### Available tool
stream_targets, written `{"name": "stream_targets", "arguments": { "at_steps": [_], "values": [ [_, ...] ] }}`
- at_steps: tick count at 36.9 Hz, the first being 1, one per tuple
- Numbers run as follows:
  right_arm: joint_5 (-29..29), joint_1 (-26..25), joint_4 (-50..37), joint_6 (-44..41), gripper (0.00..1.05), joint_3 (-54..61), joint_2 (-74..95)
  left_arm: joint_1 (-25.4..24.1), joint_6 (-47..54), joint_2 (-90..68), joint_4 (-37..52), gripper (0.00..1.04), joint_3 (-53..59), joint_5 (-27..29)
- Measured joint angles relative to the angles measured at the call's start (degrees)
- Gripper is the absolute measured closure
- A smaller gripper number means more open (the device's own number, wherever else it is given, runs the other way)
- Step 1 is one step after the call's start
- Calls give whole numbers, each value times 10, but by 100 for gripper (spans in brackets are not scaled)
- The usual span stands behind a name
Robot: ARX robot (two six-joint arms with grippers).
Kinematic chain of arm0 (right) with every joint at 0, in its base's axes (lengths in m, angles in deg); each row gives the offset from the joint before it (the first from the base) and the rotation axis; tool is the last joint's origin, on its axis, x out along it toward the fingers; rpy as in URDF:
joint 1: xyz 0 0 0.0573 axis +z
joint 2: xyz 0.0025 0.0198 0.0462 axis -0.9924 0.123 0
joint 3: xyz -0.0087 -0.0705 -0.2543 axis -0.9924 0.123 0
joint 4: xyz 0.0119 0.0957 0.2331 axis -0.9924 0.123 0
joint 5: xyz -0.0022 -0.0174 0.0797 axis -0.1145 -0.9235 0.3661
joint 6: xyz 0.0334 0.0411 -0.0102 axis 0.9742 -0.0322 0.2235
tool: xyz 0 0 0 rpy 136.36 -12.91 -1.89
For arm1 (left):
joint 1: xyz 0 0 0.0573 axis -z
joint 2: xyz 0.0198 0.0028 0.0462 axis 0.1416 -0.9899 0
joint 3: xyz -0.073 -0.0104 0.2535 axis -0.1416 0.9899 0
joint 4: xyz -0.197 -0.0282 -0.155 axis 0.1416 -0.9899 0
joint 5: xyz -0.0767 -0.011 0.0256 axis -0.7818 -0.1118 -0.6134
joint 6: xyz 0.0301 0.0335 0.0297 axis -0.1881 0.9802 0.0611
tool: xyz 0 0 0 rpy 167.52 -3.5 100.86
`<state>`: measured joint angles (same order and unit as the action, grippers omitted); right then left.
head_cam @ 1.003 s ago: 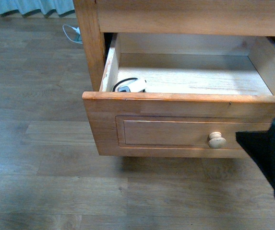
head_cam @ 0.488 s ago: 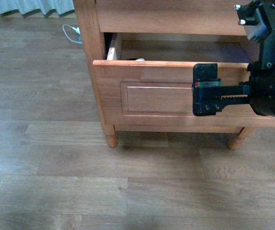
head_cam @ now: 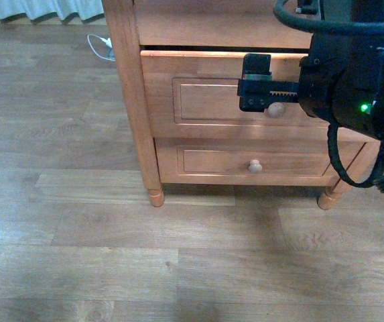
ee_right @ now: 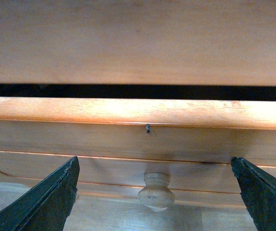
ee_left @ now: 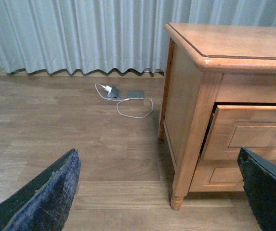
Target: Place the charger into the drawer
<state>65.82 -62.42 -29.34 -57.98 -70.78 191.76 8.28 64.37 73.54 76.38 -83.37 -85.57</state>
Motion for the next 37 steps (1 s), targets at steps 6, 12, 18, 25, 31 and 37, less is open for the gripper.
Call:
{"name": "stream_targets", "arguments": {
  "at_steps": [6, 12, 18, 25, 31, 37],
  "values": [
    [-22, 0, -31, -1, 9, -15, 23, 0, 0, 0, 0, 6, 0, 0],
    [-41, 0, -46, 2, 9, -20, 31, 0, 0, 0, 0, 6, 0, 0],
    [-56, 0, -55, 5, 9, -24, 39, 0, 0, 0, 0, 6, 0, 0],
    [-56, 0, -58, 3, 9, -29, 47, 0, 0, 0, 0, 6, 0, 0],
    [-52, -1, -60, -1, 9, -33, 50, 0, 0, 0, 0, 6, 0, 0],
    [-20, -10, -28, -9, 9, -27, 33, 0, 0, 0, 0, 6, 0, 0]
  ]
}}
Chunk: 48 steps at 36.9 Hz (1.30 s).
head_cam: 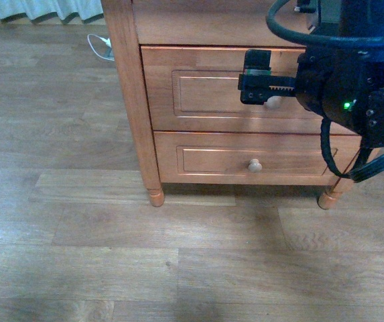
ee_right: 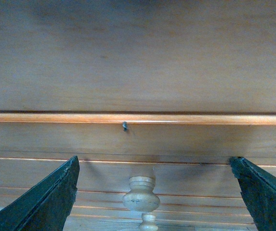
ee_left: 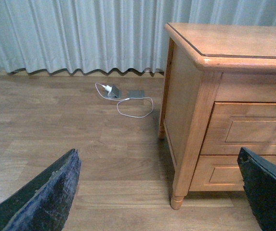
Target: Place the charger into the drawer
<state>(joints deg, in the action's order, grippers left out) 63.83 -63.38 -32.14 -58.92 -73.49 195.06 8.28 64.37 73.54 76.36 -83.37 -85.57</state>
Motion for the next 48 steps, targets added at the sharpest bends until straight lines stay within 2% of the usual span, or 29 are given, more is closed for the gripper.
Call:
{"name": "stream_targets", "arguments": {
  "at_steps": [7, 13, 18, 22, 28, 30, 32, 34, 35, 40, 42, 45, 48],
  "values": [
    [64, -19, 77, -24, 9, 65, -110, 0, 0, 0, 0, 6, 0, 0],
    [117, -47, 170, -43, 9, 181, -288, 0, 0, 0, 0, 6, 0, 0],
    [136, -70, 227, -41, 9, 276, -447, 0, 0, 0, 0, 6, 0, 0],
    [151, -103, 311, -24, 9, 369, -631, 0, 0, 0, 0, 6, 0, 0],
    [150, -113, 320, -15, 9, 384, -699, 0, 0, 0, 0, 6, 0, 0],
    [105, -106, 248, -31, 14, 406, -681, 0, 0, 0, 0, 6, 0, 0],
    [58, -104, 135, -55, 23, 444, -669, 0, 0, 0, 0, 6, 0, 0],
    [43, -112, 17, -73, 35, 485, -667, 0, 0, 0, 0, 6, 0, 0],
    [43, -117, -13, -78, 41, 493, -671, 0, 0, 0, 0, 6, 0, 0],
    [65, -134, 19, -89, 69, 513, -732, 0, 0, 0, 0, 6, 0, 0],
    [68, -139, 35, -91, 76, 517, -751, 0, 0, 0, 0, 6, 0, 0],
    [112, -172, 65, -92, 89, 521, -785, 0, 0, 0, 0, 6, 0, 0],
    [117, -192, 102, -94, 104, 523, -828, 0, 0, 0, 0, 6, 0, 0]
  ]
}}
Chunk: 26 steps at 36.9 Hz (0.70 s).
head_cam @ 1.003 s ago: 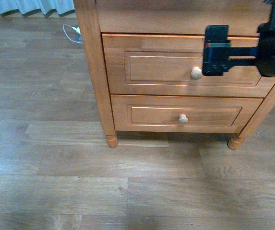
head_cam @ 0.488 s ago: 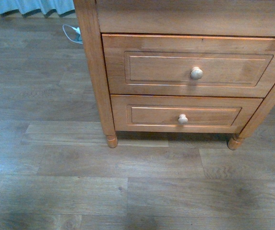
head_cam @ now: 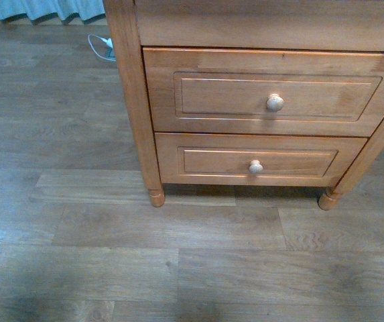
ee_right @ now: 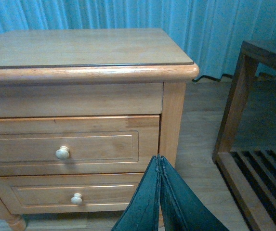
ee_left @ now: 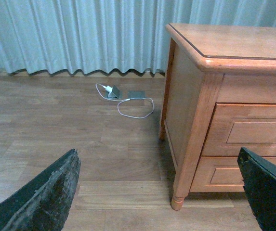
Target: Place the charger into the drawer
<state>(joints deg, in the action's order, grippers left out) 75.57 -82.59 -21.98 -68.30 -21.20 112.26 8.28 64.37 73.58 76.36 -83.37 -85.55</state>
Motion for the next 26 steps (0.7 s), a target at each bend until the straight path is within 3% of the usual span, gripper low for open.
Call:
{"name": "stream_targets", "arguments": {
  "at_steps": [26],
  "values": [
    [4, -2, 201, 1, 103, 3, -214, 0, 0, 0, 0, 6, 0, 0]
  ]
}}
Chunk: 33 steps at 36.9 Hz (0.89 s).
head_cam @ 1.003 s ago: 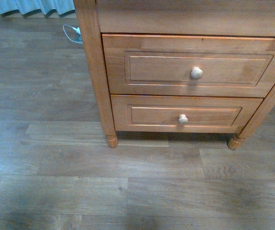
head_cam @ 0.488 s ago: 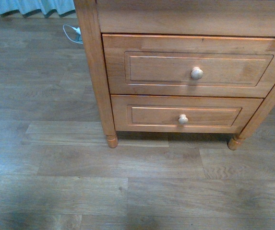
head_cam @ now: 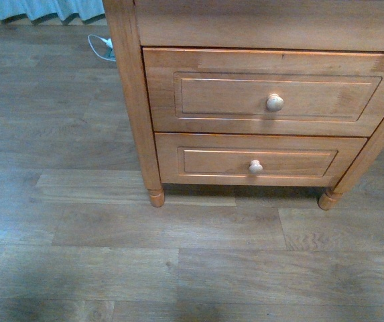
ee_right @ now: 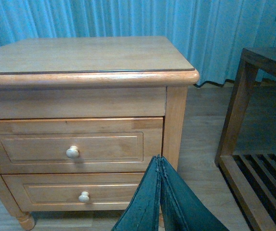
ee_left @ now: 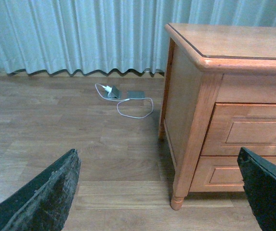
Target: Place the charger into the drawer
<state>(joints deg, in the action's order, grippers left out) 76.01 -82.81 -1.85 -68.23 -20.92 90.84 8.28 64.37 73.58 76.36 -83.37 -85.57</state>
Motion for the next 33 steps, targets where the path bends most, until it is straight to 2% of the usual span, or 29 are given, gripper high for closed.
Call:
{"name": "stream_targets", "arguments": {
  "at_steps": [14, 18, 33],
  "values": [
    [0, 0, 70, 0, 103, 0, -71, 0, 0, 0, 0, 6, 0, 0],
    [1, 0, 161, 0, 103, 0, -145, 0, 0, 0, 0, 6, 0, 0],
    [1, 0, 165, 0, 103, 0, -162, 0, 0, 0, 0, 6, 0, 0]
  ]
}}
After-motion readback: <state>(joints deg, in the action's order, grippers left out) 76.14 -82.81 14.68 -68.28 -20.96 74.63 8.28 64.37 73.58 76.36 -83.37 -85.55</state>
